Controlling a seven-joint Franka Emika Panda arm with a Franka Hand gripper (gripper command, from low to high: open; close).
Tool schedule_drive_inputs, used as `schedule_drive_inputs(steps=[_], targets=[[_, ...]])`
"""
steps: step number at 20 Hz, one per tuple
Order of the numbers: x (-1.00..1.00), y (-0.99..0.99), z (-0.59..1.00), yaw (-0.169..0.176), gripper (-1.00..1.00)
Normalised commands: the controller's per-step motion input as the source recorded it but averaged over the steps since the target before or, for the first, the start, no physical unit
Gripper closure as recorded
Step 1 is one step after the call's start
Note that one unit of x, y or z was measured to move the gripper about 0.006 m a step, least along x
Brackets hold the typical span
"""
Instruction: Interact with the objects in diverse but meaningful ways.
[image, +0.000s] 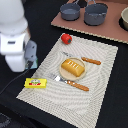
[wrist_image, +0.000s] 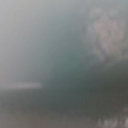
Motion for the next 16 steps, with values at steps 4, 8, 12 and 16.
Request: schedule_drive_inputs(steps=[4,8,12,16], targets=[[0.98,0.67,0.66,0.000,1.00],[1.00,0.51,0.42,0.000,1.00],[1.00,0.48,0.35,0.000,1.00],[0.94,0.43,0.17,0.000,1.00]])
